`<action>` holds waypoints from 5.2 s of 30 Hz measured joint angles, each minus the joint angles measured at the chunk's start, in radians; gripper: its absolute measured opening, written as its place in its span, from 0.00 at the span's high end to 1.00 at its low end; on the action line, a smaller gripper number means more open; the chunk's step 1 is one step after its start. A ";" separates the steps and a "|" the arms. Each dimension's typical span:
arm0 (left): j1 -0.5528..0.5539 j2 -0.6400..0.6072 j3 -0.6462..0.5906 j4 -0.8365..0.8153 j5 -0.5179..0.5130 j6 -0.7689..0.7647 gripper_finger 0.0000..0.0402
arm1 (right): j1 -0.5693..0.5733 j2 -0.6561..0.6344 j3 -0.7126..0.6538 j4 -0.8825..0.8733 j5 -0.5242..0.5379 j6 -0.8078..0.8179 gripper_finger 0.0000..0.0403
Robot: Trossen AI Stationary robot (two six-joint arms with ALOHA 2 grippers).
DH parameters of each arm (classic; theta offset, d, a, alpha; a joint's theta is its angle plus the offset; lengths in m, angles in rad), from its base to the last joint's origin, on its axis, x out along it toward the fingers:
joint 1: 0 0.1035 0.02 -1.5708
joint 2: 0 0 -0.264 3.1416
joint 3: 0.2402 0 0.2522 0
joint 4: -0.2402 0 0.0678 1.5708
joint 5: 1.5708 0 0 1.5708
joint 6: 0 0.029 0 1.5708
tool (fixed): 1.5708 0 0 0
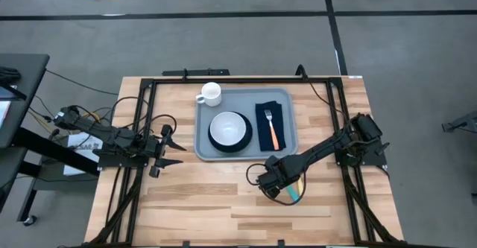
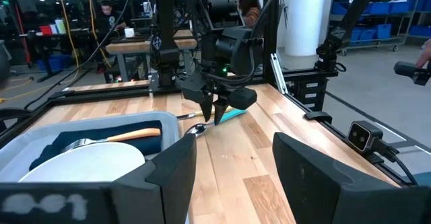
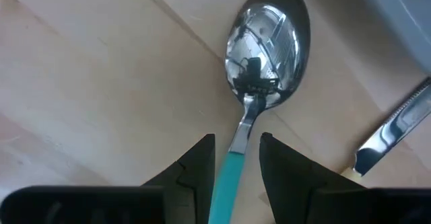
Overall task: Set up tray
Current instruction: Put the green spoon on the blue napkin to the left of the orange fork
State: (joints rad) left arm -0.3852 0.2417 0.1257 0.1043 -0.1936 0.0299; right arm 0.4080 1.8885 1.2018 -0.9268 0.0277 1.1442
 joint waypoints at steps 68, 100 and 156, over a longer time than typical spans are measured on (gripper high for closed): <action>0.000 0.000 0.000 -0.006 0.001 0.041 0.53 | -0.095 0.000 0.208 -0.077 -0.042 0.179 0.98; 0.000 0.000 0.000 0.022 0.000 0.047 0.53 | -0.690 -0.001 0.178 0.098 -0.031 -0.201 0.98; 0.000 0.000 0.000 0.018 0.005 0.045 0.53 | -0.717 0.091 0.086 0.228 -0.082 -0.221 0.82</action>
State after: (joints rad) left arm -0.3855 0.2417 0.1257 0.1219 -0.1890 0.0746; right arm -0.3092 1.9797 1.2881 -0.6988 -0.0542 0.9230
